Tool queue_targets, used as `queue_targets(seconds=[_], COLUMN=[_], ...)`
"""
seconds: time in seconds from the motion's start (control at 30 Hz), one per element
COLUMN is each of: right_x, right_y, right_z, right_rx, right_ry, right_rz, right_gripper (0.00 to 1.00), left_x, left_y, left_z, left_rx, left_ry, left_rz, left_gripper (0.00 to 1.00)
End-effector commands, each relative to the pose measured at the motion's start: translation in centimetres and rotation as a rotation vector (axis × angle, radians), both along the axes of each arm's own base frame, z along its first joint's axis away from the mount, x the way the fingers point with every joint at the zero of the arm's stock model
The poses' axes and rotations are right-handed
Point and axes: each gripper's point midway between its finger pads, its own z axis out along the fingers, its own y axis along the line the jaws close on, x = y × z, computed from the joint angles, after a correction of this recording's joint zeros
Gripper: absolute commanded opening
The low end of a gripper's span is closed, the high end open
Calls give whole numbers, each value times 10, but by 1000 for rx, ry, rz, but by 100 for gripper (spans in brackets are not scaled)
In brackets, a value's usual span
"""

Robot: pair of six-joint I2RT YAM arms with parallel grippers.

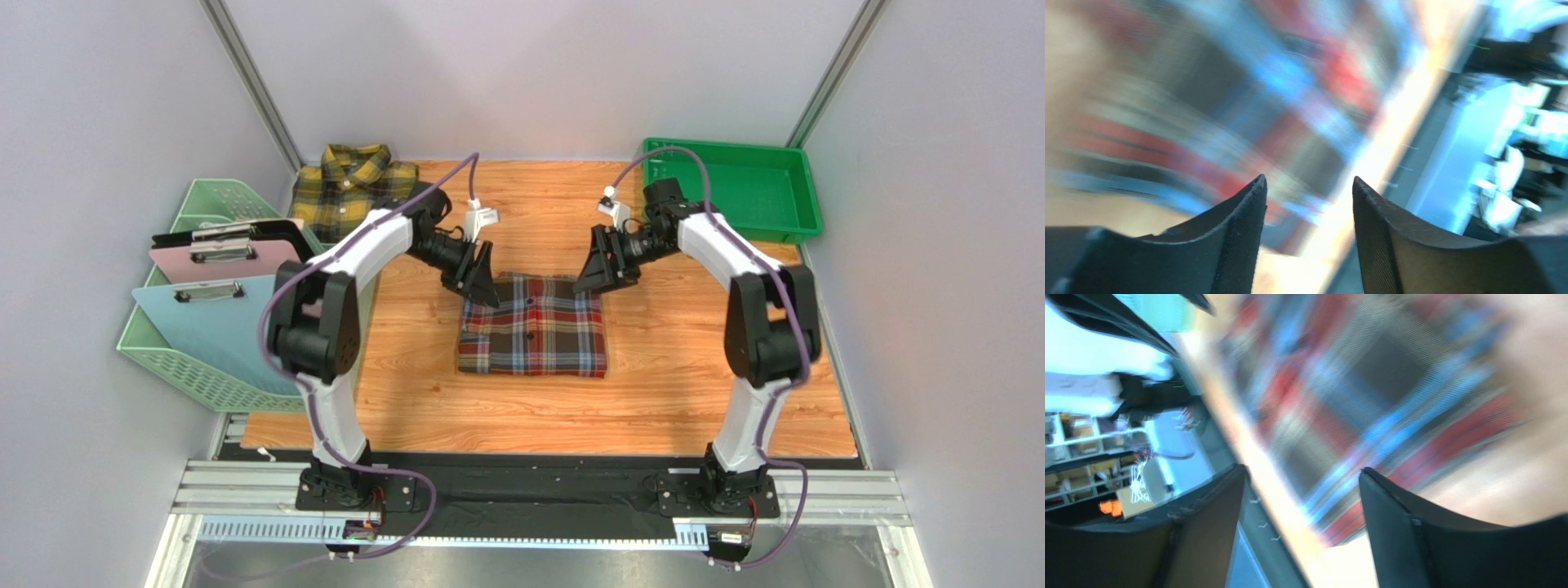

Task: Fold and stack the long sleeve shirts
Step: Fold the shirt

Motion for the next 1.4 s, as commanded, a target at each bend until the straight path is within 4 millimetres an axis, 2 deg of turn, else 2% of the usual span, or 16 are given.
queue_targets(seconds=[0.0, 0.07, 0.2, 0.3, 0.33, 0.4, 0.43, 0.5, 0.63, 0.7, 0.8, 0.87, 0.97, 1.07, 1.23, 1.37], right_x=[-68, -95, -131, -128, -119, -106, -86, -67, -11, 22, 55, 54, 30, 2, -22, -45], right_y=[23, 41, 61, 58, 46, 26, 7, -12, -47, -51, -46, -29, 6, 33, 60, 57], right_z=[67, 63, 33, -13, -42, -75, -85, -101, -90, -71, -37, -16, 6, -4, -39, -73], right_rx=[216, 235, 226, 156, 86, -11, -79, -158, -352, -410, -479, -466, -440, -470, -452, -449], right_ry=[25, 69, 184, 268, 317, 332, 324, 319, 81, -67, -259, -333, -428, -468, -403, -352], right_rz=[78, 136, 214, 197, 146, 101, 46, -2, -26, -25, -8, 25, 108, 187, 253, 395], right_gripper=[75, 75, 68, 63, 62, 56, 56, 55, 55, 55, 56, 60, 70, 76, 79, 80], left_x=[-83, -112, -122, -111, -103, -92, -94, -101, -126, -129, -106, -79, -38, -11, 5, 7], left_y=[-39, -45, -52, -41, -32, -19, -15, -18, -32, -34, -28, -13, 9, 26, 39, 50], left_z=[63, 52, 22, -33, -47, -70, -80, -70, -30, -4, 28, 40, 58, 63, 52, 37], left_rx=[-294, -296, -264, -128, -75, 23, 39, 19, -78, -143, -188, -171, -134, -58, 21, 42], left_ry=[92, 187, 273, 357, 377, 395, 433, 449, 312, 246, 91, 45, -66, -147, -165, -112], left_rz=[-110, -131, -128, -68, -25, 25, 29, -4, -177, -193, -135, 3, 166, 254, 318, 369], left_gripper=[73, 75, 72, 65, 63, 59, 58, 57, 61, 64, 65, 66, 69, 75, 77, 73])
